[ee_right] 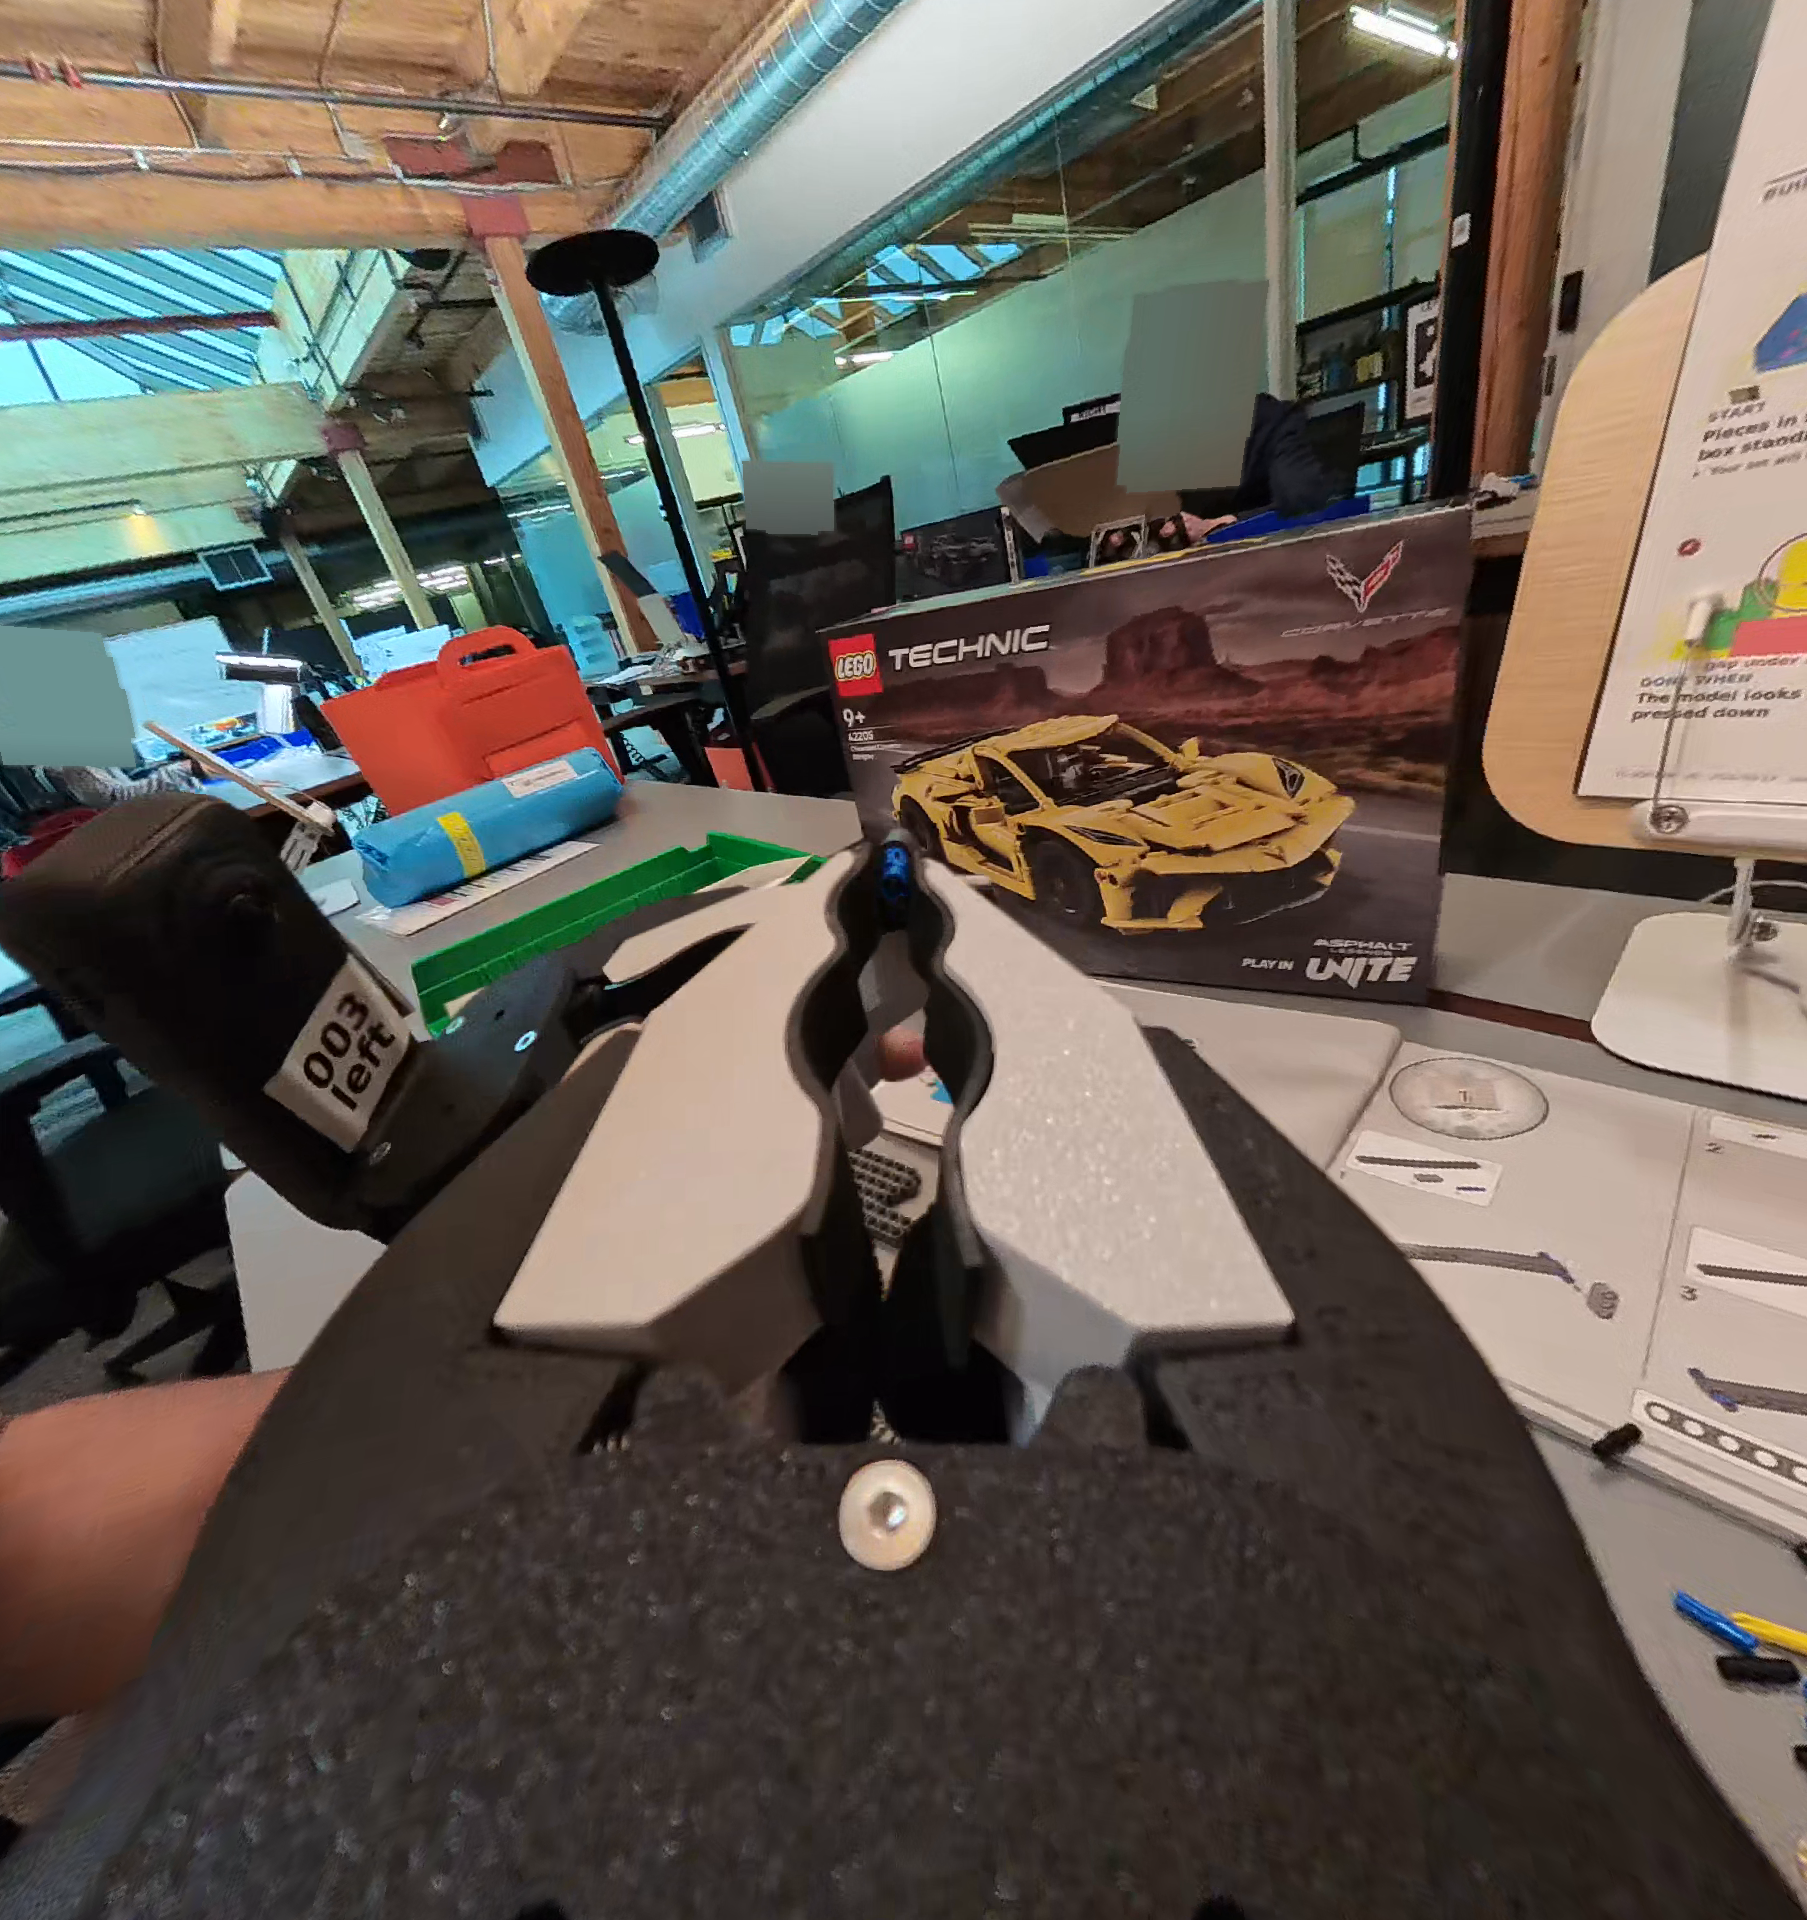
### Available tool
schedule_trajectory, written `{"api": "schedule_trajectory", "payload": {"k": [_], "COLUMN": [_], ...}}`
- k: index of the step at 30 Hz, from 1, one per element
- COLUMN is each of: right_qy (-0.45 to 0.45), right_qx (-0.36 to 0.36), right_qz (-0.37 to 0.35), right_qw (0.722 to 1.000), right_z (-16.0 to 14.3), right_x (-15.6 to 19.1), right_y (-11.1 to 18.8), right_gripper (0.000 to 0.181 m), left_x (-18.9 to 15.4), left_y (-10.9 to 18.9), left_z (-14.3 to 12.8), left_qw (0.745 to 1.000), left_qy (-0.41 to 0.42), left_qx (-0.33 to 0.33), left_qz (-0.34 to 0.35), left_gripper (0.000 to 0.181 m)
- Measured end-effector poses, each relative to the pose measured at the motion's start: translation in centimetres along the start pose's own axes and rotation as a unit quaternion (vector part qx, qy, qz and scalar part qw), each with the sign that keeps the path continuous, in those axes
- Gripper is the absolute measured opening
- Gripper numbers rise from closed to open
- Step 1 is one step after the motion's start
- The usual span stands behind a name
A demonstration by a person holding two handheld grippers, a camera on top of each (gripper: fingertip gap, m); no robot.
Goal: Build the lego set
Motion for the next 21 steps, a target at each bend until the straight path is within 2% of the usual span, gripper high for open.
{"api": "schedule_trajectory", "payload": {"k": [3,6,11,14,18,21], "right_qy": [0.092,0.156,0.268,0.276,0.217,0.234], "right_qx": [0.014,0.024,0.055,0.078,0.062,0.053], "right_qz": [-0.044,-0.056,-0.094,-0.110,-0.098,-0.117], "right_qw": [0.995,0.986,0.957,0.952,0.969,0.964], "right_z": [0.0,0.3,0.3,0.2,0.0,-0.4], "right_x": [0.4,0.8,1.1,1.1,0.6,0.8], "right_y": [0.2,0.5,0.7,0.7,0.6,0.4], "right_gripper": [0.004,0.004,0.005,0.005,0.004,0.004], "left_x": [-0.1,-0.1,0.3,0.6,0.4,0.4], "left_y": [-0.1,-0.1,-0.3,-0.6,-0.8,-0.9], "left_z": [-0.1,0.0,-0.3,-0.7,-0.8,-0.9], "left_qw": [1.000,0.999,0.991,0.986,0.987,0.989], "left_qy": [-0.001,0.005,0.087,0.113,0.119,0.111], "left_qx": [0.005,-0.001,-0.009,-0.005,0.003,0.006], "left_qz": [-0.009,-0.031,-0.103,-0.120,-0.106,-0.093], "left_gripper": [0.008,0.008,0.008,0.007,0.007,0.007]}}
Point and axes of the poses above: each gripper's, where its closed fingertips meet, y back along the fingers, z out of its top, x = y × z across the jaws, the point moved 10 cm from there along y, back along the fingers, and after that the axes turned 6 degrees about x, right-handed, at the moved point
